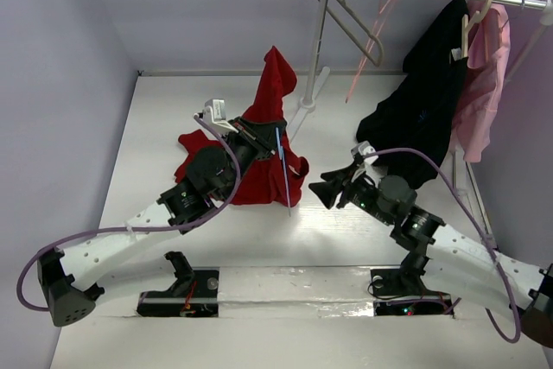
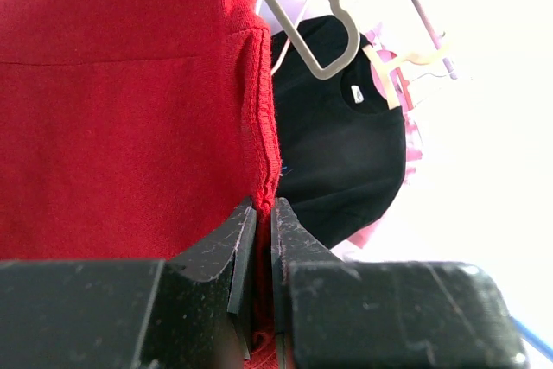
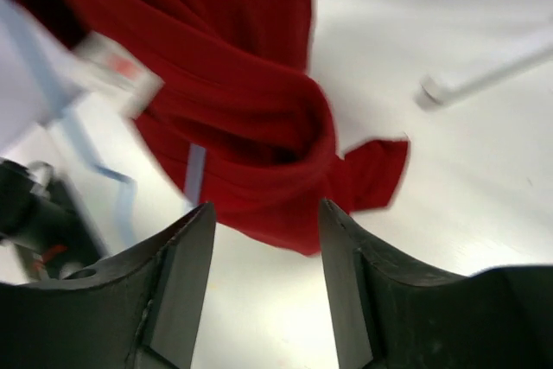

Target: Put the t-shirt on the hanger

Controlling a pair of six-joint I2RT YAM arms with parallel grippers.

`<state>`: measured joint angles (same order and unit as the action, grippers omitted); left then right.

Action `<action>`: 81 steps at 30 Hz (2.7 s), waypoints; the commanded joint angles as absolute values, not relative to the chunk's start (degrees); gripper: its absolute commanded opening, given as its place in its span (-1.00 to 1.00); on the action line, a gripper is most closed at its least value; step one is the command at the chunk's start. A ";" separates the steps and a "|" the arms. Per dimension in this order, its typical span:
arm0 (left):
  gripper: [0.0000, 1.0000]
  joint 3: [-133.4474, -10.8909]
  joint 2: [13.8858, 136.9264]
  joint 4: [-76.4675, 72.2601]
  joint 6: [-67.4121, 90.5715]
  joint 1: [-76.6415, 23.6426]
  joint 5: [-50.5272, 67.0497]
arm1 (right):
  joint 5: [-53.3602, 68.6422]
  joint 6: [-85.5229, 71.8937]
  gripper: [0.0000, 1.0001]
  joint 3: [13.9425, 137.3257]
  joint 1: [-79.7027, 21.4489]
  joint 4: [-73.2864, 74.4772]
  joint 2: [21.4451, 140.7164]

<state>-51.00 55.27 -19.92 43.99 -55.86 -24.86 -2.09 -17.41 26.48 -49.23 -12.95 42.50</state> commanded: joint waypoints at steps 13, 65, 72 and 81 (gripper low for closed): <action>-1.00 -54.23 52.56 -21.71 44.82 -55.99 -22.76 | 27.13 -9.60 0.39 25.83 -35.16 -35.25 62.03; -1.00 -60.55 46.76 -15.74 45.88 -55.99 -16.53 | 41.39 -0.70 0.30 34.89 -37.00 -31.12 65.39; -1.00 -60.03 43.86 -13.18 47.46 -55.99 -16.70 | 44.91 -1.14 0.26 36.12 -37.00 -31.82 64.25; -1.00 -59.41 45.08 -16.69 47.64 -55.99 -16.79 | 47.73 -5.18 -0.22 34.02 -38.49 -36.38 65.13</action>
<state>-57.69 45.12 -9.54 47.42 -55.86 -17.91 45.76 -3.60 33.78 -37.28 -31.53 65.28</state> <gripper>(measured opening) 0.043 0.418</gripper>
